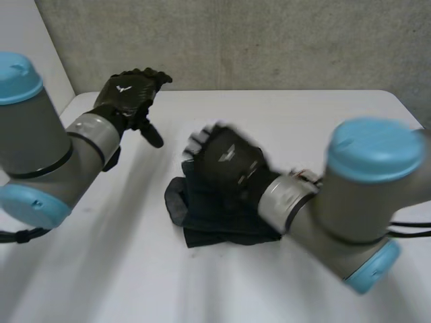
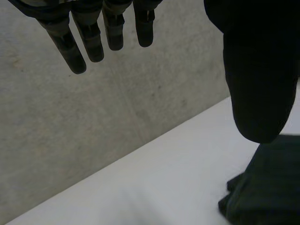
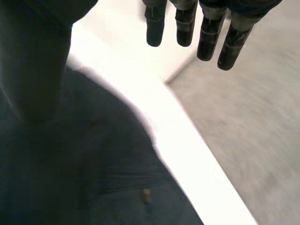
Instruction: Fold the shorts.
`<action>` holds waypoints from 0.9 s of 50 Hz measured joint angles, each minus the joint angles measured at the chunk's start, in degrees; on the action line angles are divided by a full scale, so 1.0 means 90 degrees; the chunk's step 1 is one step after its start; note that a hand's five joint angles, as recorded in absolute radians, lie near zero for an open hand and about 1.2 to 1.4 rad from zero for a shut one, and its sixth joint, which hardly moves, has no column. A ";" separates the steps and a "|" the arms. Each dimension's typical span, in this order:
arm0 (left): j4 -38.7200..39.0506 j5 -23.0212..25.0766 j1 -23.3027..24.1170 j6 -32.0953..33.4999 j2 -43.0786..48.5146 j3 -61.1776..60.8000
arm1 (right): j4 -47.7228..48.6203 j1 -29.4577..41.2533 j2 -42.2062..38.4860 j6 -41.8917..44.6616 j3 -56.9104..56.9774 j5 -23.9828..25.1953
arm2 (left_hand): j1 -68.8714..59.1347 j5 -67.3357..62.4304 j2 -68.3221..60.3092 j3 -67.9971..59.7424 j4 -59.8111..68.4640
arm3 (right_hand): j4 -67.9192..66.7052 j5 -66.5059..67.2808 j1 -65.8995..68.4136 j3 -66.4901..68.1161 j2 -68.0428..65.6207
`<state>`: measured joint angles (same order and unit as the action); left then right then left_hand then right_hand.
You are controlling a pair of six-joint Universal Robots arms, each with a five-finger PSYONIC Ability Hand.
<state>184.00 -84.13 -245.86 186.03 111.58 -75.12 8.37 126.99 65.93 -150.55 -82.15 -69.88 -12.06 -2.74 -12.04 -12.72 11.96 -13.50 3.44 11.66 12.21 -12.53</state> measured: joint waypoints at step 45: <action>-0.1861 -0.1744 0.1217 0.0218 0.0014 0.0895 | -0.1502 -0.1132 0.0222 -0.1878 0.1167 -0.1673 | 0.0084 0.0000 0.0000 0.0000 0.0000 | 0.0001 -0.0071 -0.0190 -0.0043 0.0000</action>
<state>167.25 -99.83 -234.91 187.99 111.71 -67.06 -5.14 116.80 67.92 -167.45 -71.65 -84.94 -11.30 -2.74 -12.04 -12.72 11.96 -13.50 2.81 9.96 11.82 -12.53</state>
